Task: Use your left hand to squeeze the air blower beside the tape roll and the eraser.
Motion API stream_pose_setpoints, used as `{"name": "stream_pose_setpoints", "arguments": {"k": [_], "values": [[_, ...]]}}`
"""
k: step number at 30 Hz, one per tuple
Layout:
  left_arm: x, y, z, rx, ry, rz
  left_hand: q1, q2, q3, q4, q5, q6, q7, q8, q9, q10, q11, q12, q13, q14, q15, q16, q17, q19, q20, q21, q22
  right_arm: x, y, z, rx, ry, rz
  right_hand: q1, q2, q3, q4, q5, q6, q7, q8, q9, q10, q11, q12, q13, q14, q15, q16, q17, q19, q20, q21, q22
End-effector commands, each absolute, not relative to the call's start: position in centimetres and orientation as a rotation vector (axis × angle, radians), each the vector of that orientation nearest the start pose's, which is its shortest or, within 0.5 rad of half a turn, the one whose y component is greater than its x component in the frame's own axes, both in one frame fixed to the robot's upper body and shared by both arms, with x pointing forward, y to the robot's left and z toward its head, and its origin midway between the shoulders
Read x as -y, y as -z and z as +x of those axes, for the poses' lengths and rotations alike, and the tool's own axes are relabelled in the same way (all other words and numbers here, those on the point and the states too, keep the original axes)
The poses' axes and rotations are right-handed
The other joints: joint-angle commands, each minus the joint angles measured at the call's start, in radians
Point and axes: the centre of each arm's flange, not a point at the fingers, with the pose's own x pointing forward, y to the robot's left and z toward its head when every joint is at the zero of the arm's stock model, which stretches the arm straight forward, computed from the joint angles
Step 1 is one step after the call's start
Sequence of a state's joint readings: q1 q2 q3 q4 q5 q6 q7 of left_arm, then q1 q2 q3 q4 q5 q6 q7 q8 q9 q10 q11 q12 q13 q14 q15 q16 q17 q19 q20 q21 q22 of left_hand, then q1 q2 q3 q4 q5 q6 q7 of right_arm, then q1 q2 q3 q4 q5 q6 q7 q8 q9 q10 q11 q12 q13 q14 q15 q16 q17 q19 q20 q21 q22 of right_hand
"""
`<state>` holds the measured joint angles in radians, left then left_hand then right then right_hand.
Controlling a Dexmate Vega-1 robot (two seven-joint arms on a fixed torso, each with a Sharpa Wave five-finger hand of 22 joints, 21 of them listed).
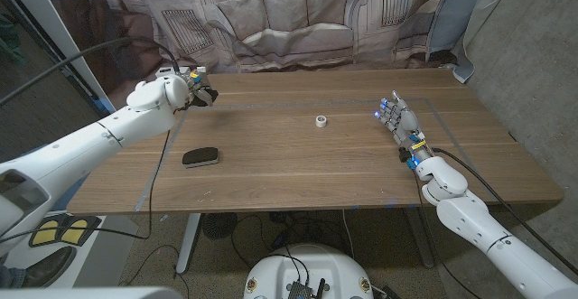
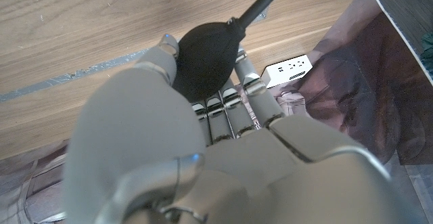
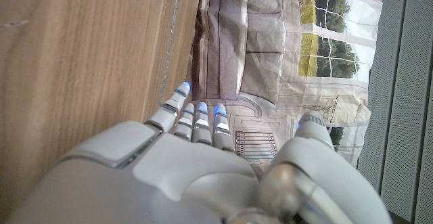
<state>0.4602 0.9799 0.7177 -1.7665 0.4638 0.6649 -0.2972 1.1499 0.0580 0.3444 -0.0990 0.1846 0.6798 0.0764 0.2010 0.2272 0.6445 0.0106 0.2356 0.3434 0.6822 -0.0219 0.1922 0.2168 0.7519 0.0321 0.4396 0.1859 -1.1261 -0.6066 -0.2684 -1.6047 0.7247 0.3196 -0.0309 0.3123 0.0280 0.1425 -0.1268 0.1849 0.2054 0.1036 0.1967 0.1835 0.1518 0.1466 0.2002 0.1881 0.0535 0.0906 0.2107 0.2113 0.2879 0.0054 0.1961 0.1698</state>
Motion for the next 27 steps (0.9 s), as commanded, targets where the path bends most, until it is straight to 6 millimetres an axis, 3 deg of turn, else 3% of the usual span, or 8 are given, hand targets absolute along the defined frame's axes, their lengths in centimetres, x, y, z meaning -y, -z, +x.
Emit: {"name": "stream_pose_setpoints", "arguments": {"k": [1, 16, 27], "values": [[-34.56, -12.81, 60.55, 0.123, -0.266, 1.491, -0.017, -0.005, -0.01, 0.0, -0.001, -0.005, -0.004, -0.001, 0.002, -0.008, -0.001, -0.003, 0.002, -0.005, -0.002, 0.005, 0.001, -0.001, 0.0, -0.005, 0.003, 30.67, 6.73, 57.66, 0.62, -0.197, 0.121, 0.007, 0.014, 0.005, -0.007, -0.002, 0.004, 0.002, -0.002, 0.002, 0.01, -0.004, 0.002, 0.006, 0.01, 0.002, 0.001, 0.002, 0.008, 0.004, 0.0, 0.003], [-33.8, -12.61, 61.1, 0.123, -0.253, 1.502, -0.041, -0.002, -0.017, 0.004, 0.002, -0.014, -0.003, -0.002, -0.001, -0.016, -0.001, -0.009, -0.002, -0.009, -0.002, 0.007, -0.003, -0.011, 0.009, -0.01, 0.002, 30.96, 7.17, 57.49, 0.614, -0.195, 0.116, 0.023, 0.024, 0.014, -0.013, -0.001, 0.005, 0.002, -0.002, 0.002, 0.01, -0.005, 0.002, 0.006, 0.011, 0.002, 0.0, 0.001, 0.009, 0.004, 0.0, 0.003], [-33.76, -12.16, 61.03, 0.155, -0.279, 1.491, -0.022, 0.012, -0.004, -0.017, 0.008, 0.014, -0.011, 0.01, -0.004, 0.014, -0.008, 0.002, -0.001, 0.021, -0.018, 0.02, -0.008, 0.011, 0.002, -0.002, 0.002, 31.45, 6.97, 57.24, 0.621, -0.192, 0.111, 0.031, 0.027, 0.018, -0.016, -0.002, 0.005, 0.002, -0.002, 0.002, 0.009, -0.004, 0.001, 0.006, 0.012, 0.003, 0.0, 0.0, 0.01, 0.004, 0.0, 0.002]]}}
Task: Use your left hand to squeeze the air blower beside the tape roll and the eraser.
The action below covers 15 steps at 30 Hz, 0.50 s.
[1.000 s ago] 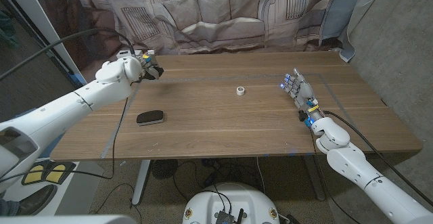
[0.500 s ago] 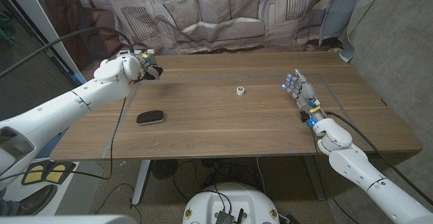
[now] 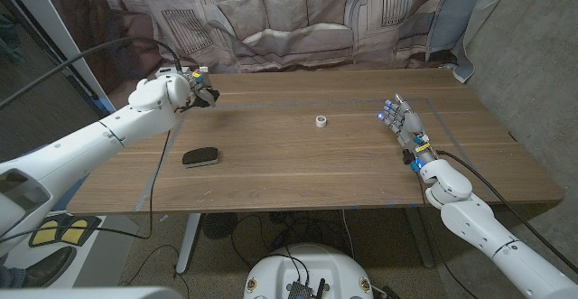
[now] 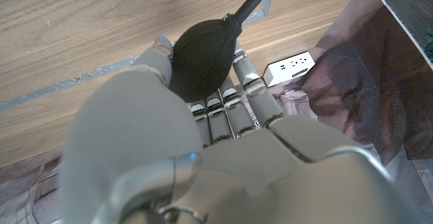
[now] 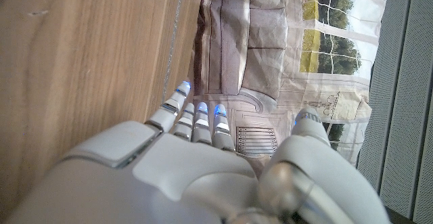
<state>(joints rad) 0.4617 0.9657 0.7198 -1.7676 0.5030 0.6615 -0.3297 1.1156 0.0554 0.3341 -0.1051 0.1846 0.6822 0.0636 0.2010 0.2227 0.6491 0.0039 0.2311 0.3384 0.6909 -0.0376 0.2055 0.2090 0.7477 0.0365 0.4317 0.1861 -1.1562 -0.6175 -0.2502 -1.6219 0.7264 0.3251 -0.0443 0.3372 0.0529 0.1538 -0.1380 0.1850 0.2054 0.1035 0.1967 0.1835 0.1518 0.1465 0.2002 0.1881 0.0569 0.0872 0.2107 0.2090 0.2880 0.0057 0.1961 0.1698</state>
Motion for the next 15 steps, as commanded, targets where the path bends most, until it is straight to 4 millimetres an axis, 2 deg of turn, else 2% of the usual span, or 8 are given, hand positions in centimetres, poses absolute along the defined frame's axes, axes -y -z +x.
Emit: {"name": "stream_pose_setpoints", "arguments": {"k": [1, 5, 7, 9, 15], "values": [[-33.75, -12.12, 61.01, 0.156, -0.28, 1.491, 0.018, 0.016, 0.009, -0.015, 0.009, 0.012, 0.002, 0.01, 0.001, 0.01, -0.001, 0.007, 0.004, 0.015, -0.005, 0.008, -0.001, 0.016, -0.003, 0.007, 0.002, 31.48, 6.95, 57.23, 0.621, -0.191, 0.113, 0.006, 0.002, 0.007, -0.005, -0.003, 0.006, 0.002, -0.002, 0.002, 0.01, -0.004, 0.001, 0.006, 0.008, 0.006, 0.0, 0.002, 0.009, 0.004, -0.001, 0.003], [-33.75, -12.01, 60.99, 0.153, -0.275, 1.481, 0.058, 0.034, 0.03, -0.043, 0.014, 0.019, 0.002, 0.012, 0.0, 0.018, 0.001, 0.01, 0.007, 0.029, -0.005, 0.013, -0.002, 0.038, -0.005, 0.017, 0.002, 31.55, 6.83, 57.15, 0.627, -0.193, 0.109, 0.008, 0.003, 0.008, -0.006, -0.003, 0.006, 0.002, -0.002, 0.002, 0.009, -0.004, 0.001, 0.006, 0.007, 0.006, -0.001, 0.002, 0.009, 0.004, -0.001, 0.003], [-33.69, -12.01, 60.99, 0.153, -0.271, 1.479, 0.097, 0.053, 0.051, -0.063, 0.02, 0.021, 0.012, 0.012, 0.0, 0.027, 0.005, 0.013, 0.01, 0.043, -0.005, 0.019, -0.001, 0.062, -0.007, 0.029, 0.003, 31.63, 6.83, 57.13, 0.627, -0.192, 0.111, 0.009, 0.003, 0.008, -0.006, -0.003, 0.006, 0.002, -0.002, 0.002, 0.009, -0.004, 0.001, 0.006, 0.008, 0.006, -0.001, 0.002, 0.01, 0.004, 0.0, 0.003], [-33.58, -12.03, 60.91, 0.161, -0.275, 1.475, 0.122, 0.06, 0.064, -0.073, 0.022, 0.032, 0.014, 0.016, 0.0, 0.036, 0.007, 0.016, 0.012, 0.062, -0.018, 0.027, 0.001, 0.082, -0.011, 0.039, 0.004, 31.72, 6.88, 57.13, 0.625, -0.191, 0.115, 0.009, 0.003, 0.008, -0.006, -0.003, 0.006, 0.001, -0.002, 0.002, 0.01, -0.004, 0.001, 0.006, 0.008, 0.006, -0.001, 0.002, 0.01, 0.005, -0.001, 0.003], [-33.51, -12.04, 60.82, 0.168, -0.277, 1.46, 0.211, 0.082, 0.113, -0.084, 0.033, 0.079, 0.018, 0.033, 0.005, 0.086, 0.008, 0.033, 0.02, 0.121, -0.033, 0.047, 0.007, 0.127, -0.028, 0.071, 0.007, 31.79, 6.93, 57.09, 0.622, -0.193, 0.117, 0.011, 0.003, 0.009, -0.007, -0.004, 0.006, 0.001, -0.002, 0.002, 0.009, -0.004, 0.001, 0.006, 0.008, 0.006, -0.001, 0.002, 0.01, 0.004, -0.001, 0.003]]}}
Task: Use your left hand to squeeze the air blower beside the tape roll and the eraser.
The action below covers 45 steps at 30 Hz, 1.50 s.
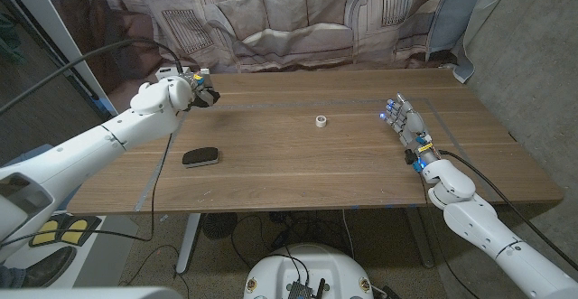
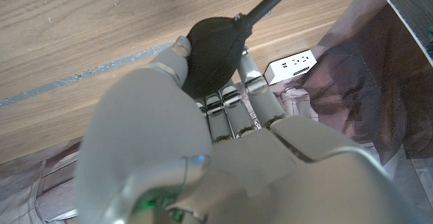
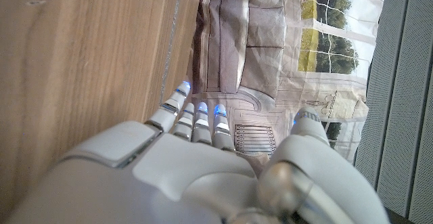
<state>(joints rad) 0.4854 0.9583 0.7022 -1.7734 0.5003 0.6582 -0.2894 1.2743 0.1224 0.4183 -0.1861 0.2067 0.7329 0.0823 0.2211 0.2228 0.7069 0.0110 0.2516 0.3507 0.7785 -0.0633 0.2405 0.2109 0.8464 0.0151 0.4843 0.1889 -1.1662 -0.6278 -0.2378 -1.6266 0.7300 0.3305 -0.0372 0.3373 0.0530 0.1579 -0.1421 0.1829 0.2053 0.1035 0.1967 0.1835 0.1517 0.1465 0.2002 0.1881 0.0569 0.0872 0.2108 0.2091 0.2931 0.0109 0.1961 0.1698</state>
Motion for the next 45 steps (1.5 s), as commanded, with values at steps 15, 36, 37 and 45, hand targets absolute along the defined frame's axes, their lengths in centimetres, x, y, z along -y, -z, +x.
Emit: {"name": "stream_pose_setpoints", "arguments": {"k": [15, 36, 37, 45], "values": [[-33.19, -12.07, 60.99, 0.177, -0.277, 1.449, 0.153, 0.013, 0.083, 0.002, 0.024, 0.157, 0.0, 0.064, 0.032, 0.099, -0.009, 0.037, 0.026, 0.116, -0.031, 0.037, 0.021, 0.086, -0.038, 0.082, 0.007, 31.32, 7.21, 57.32, 0.624, -0.199, 0.128, 0.013, 0.003, 0.005, -0.003, -0.003, 0.006, 0.003, -0.002, 0.002, 0.011, -0.004, 0.001, 0.006, 0.009, 0.006, -0.001, 0.002, 0.005, -0.001, -0.001, 0.002], [-33.29, -11.71, 60.78, 0.179, -0.275, 1.438, 0.174, 0.012, 0.1, 0.013, 0.025, 0.211, 0.015, 0.082, 0.064, 0.139, -0.012, 0.047, 0.041, 0.161, -0.033, 0.051, 0.037, 0.085, -0.046, 0.125, 0.004, 31.54, 7.33, 57.08, 0.63, -0.188, 0.145, 0.014, 0.003, 0.006, -0.002, -0.005, 0.005, 0.003, -0.003, 0.002, 0.011, -0.004, 0.001, 0.006, 0.008, 0.004, -0.001, 0.002, 0.006, -0.002, -0.001, 0.002], [-33.3, -11.66, 60.81, 0.178, -0.275, 1.441, 0.163, 0.008, 0.096, 0.019, 0.023, 0.198, 0.011, 0.074, 0.065, 0.13, -0.007, 0.042, 0.043, 0.145, -0.027, 0.042, 0.036, 0.064, -0.04, 0.123, 0.004, 31.55, 7.34, 57.07, 0.63, -0.188, 0.147, 0.014, 0.003, 0.006, -0.002, -0.005, 0.006, 0.003, -0.003, 0.002, 0.011, -0.004, 0.001, 0.006, 0.008, 0.005, -0.001, 0.002, 0.006, -0.002, -0.001, 0.002], [-33.4, -11.64, 60.76, 0.184, -0.273, 1.451, 0.074, -0.002, 0.07, 0.054, 0.012, 0.173, -0.002, 0.056, 0.074, 0.131, -0.009, 0.038, 0.055, 0.086, -0.002, 0.008, 0.03, -0.015, -0.002, 0.118, 0.002, 31.49, 7.58, 57.24, 0.62, -0.186, 0.148, 0.015, 0.003, 0.006, -0.002, -0.005, 0.007, 0.003, -0.003, 0.002, 0.011, -0.005, 0.001, 0.006, 0.009, 0.005, -0.001, 0.003, 0.006, -0.002, -0.001, 0.002]]}}
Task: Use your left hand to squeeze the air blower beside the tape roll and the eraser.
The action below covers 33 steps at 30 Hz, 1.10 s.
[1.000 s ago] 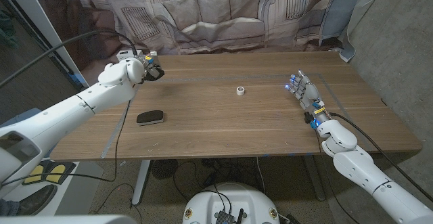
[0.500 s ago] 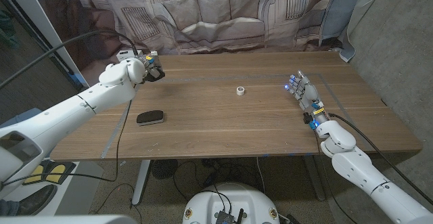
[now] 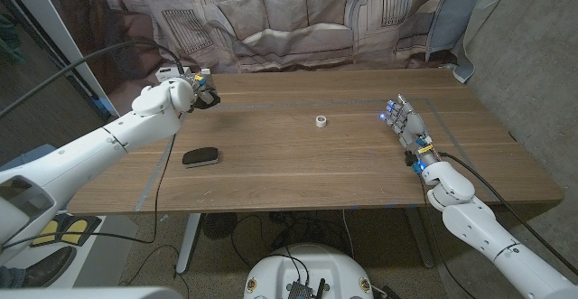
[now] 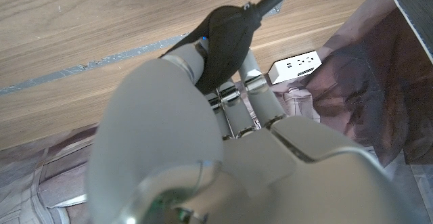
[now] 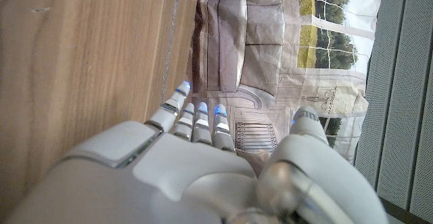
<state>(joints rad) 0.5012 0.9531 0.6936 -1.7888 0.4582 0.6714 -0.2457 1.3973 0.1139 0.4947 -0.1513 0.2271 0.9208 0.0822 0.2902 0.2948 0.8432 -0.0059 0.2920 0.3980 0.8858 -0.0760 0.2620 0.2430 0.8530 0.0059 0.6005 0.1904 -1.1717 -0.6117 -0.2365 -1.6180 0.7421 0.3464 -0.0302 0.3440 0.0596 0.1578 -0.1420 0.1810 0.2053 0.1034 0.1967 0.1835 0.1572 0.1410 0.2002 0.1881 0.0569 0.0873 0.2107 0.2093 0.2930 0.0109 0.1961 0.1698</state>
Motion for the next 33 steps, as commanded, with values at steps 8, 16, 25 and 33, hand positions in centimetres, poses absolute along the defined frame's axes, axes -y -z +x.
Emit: {"name": "stream_pose_setpoints", "arguments": {"k": [8, 16, 25, 33], "values": [[-33.36, -11.61, 61.11, 0.179, -0.255, 1.454, -0.113, -0.006, -0.031, 0.031, -0.014, -0.068, 0.0, -0.045, -0.002, -0.052, 0.016, -0.024, 0.016, -0.065, 0.025, -0.031, -0.004, -0.053, 0.015, 0.0, -0.003, 31.64, 7.55, 57.13, 0.615, -0.179, 0.154, 0.008, -0.004, 0.006, -0.002, -0.004, 0.006, 0.003, -0.003, 0.002, 0.004, 0.001, 0.0, 0.006, 0.008, 0.006, -0.001, 0.003, 0.007, -0.002, -0.001, 0.003], [-33.3, -11.33, 61.27, 0.172, -0.261, 1.479, -0.16, -0.015, -0.053, 0.025, -0.016, -0.131, -0.003, -0.078, -0.009, -0.116, 0.019, -0.056, 0.018, -0.159, 0.046, -0.058, -0.003, -0.133, 0.022, -0.022, -0.006, 31.59, 7.46, 56.98, 0.621, -0.178, 0.137, 0.008, -0.004, 0.005, -0.001, -0.004, 0.006, 0.003, -0.003, 0.002, 0.005, 0.001, 0.0, 0.006, 0.008, 0.005, -0.001, 0.003, 0.006, -0.002, -0.001, 0.003], [-33.55, -11.58, 60.99, 0.156, -0.262, 1.496, -0.199, -0.03, -0.072, 0.031, -0.02, -0.156, -0.003, -0.088, -0.014, -0.146, 0.019, -0.072, 0.012, -0.193, 0.051, -0.064, -0.006, -0.16, 0.025, -0.032, -0.008, 31.64, 7.42, 56.82, 0.629, -0.172, 0.137, 0.008, -0.005, 0.005, -0.001, -0.004, 0.006, 0.002, -0.003, 0.002, 0.006, 0.002, 0.0, 0.006, 0.009, 0.005, -0.001, 0.003, 0.006, -0.002, -0.001, 0.003], [-33.62, -12.09, 60.48, 0.134, -0.276, 1.532, -0.229, -0.03, -0.084, 0.033, -0.022, -0.188, -0.006, -0.097, -0.02, -0.18, 0.019, -0.086, 0.006, -0.25, 0.059, -0.074, -0.012, -0.222, 0.045, -0.057, -0.009, 31.79, 7.3, 56.54, 0.633, -0.167, 0.133, 0.008, -0.005, 0.005, -0.001, -0.004, 0.006, 0.002, -0.003, 0.002, 0.006, 0.002, 0.0, 0.006, 0.008, 0.005, -0.001, 0.003, 0.007, -0.002, -0.001, 0.003]]}}
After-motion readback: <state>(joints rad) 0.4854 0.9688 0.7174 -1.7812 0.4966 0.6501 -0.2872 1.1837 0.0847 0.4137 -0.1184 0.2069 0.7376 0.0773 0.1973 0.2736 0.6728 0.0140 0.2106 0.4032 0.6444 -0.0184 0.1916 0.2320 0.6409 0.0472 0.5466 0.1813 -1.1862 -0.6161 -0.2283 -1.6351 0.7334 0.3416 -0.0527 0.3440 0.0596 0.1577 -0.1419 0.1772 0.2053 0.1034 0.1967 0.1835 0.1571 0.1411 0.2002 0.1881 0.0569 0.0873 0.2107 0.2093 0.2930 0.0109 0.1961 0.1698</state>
